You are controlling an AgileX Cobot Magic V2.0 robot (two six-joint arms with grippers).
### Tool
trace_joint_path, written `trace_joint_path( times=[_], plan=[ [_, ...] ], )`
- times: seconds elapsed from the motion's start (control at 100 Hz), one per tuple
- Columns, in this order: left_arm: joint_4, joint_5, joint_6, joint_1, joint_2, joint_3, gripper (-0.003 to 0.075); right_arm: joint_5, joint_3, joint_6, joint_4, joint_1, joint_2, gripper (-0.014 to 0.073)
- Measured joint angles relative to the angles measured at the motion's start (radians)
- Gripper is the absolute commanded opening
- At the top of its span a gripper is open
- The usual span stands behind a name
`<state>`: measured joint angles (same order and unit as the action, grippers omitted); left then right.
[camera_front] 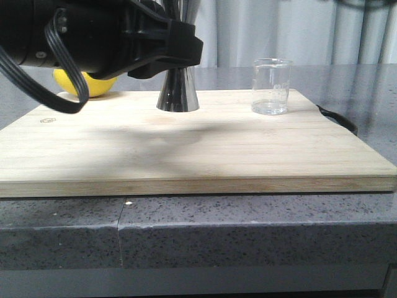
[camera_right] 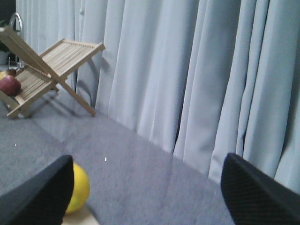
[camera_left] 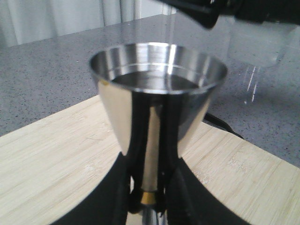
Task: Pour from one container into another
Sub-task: 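Lower the beaker onto the board with the right gripper and release, then lower the jigger onto the board with the left gripper and release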
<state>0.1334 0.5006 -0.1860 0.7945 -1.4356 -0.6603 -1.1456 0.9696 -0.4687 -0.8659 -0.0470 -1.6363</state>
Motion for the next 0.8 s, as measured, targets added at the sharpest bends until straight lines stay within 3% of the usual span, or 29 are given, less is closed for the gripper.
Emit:
trace_joint_path(
  times=[0.42, 0.8],
  plan=[
    [0.001, 0.137, 0.001, -0.124, 0.0, 0.086, -0.0019, -0.03, 0.027, 0.0, 0.0, 0.0, 0.296, 0.0576],
    [0.012, 0.188, 0.004, -0.161, 0.0, 0.181, -0.0019, -0.037, 0.027, 0.0, -0.002, 0.0, 0.373, 0.0576]
  ],
)
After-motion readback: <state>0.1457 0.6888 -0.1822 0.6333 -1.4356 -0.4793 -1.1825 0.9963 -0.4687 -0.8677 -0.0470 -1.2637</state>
